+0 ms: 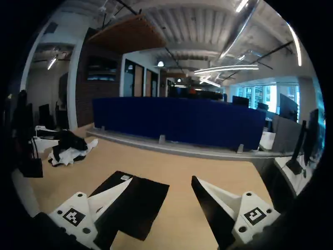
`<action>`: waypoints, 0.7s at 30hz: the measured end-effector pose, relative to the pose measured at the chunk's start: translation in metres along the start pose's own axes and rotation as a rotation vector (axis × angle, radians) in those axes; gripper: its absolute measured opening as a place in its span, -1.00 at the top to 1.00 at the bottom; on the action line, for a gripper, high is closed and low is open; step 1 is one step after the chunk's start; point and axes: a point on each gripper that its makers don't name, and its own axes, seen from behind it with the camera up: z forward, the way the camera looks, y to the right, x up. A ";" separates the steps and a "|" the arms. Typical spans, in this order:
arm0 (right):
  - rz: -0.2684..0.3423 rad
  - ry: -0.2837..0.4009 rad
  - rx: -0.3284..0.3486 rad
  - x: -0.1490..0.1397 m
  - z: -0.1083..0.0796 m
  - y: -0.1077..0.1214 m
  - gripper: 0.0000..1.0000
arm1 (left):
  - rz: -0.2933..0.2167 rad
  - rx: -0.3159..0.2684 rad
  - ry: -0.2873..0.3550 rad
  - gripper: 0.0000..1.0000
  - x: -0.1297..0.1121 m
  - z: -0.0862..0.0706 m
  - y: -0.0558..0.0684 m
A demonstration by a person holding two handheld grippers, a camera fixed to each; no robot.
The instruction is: Fold towel
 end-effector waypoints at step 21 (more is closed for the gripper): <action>-0.082 -0.181 0.159 -0.049 0.007 -0.041 -1.00 | 0.028 -0.146 -0.177 -0.91 -0.062 0.003 0.036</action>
